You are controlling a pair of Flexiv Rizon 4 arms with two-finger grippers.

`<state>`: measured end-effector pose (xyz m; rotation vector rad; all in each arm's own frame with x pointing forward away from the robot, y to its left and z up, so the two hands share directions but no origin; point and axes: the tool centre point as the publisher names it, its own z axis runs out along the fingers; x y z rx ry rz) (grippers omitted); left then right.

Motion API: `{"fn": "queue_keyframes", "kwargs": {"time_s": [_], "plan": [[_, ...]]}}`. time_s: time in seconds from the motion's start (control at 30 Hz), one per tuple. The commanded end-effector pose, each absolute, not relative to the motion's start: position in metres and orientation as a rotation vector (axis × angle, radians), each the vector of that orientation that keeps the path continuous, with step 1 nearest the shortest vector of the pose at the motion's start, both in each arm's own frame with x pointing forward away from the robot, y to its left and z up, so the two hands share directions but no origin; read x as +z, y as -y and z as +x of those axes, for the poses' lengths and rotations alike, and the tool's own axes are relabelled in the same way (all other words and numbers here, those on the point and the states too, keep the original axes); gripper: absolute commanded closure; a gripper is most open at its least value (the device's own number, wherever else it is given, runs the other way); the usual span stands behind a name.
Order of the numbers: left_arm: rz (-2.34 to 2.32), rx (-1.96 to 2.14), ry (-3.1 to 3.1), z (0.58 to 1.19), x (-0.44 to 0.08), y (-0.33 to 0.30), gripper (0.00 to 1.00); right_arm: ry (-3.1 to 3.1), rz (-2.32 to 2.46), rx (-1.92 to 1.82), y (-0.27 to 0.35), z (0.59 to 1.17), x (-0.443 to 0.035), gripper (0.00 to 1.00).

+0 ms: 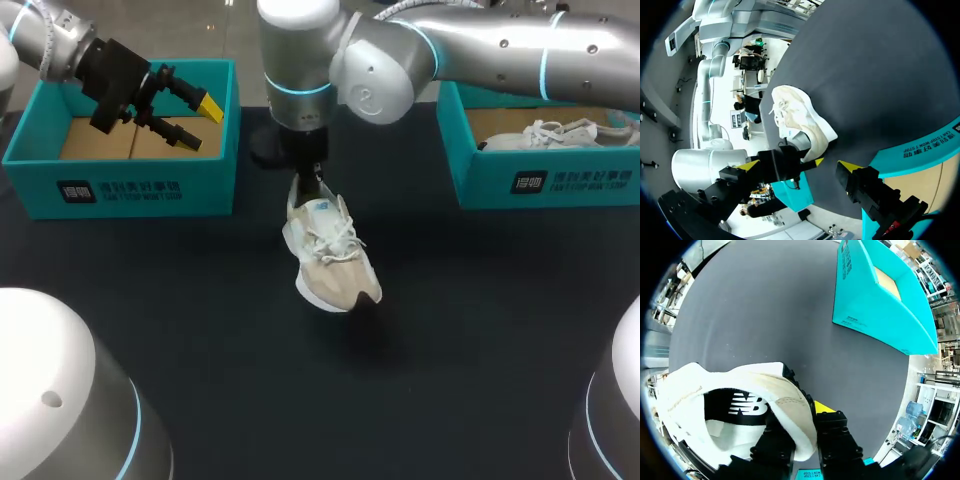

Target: Take the shoe out of the shoebox, open the shoe tongue, remove and reinsert the insole, then place the shoe into the shoebox

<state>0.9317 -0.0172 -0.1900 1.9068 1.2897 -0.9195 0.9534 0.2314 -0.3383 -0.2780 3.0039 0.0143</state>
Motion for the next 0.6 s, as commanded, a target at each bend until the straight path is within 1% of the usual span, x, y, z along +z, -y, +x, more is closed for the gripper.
{"fn": "queue_keyframes", "kwargs": {"time_s": [0.03,0.2,0.33,0.47,0.6], "plan": [[1.91,-0.917,-1.29,0.931,-0.19,0.017,0.0,-3.012,-0.303,0.099,-0.21,0.942,-0.281,1.0],[1.91,-0.917,-1.29,0.931,-0.19,0.017,0.0,-3.023,-0.319,0.117,-0.207,0.939,-0.233,1.0],[1.91,-0.917,-1.29,0.931,-0.19,0.017,0.0,-3.019,-0.316,0.176,-0.204,0.938,-0.204,1.0],[1.91,-0.917,-1.29,0.931,-0.19,0.017,0.0,-3.012,-0.323,0.219,-0.204,0.938,-0.184,1.0],[1.91,-0.917,-1.29,0.931,-0.19,0.017,0.0,-3.004,-0.341,0.25,-0.204,0.939,-0.176,1.0]]}}
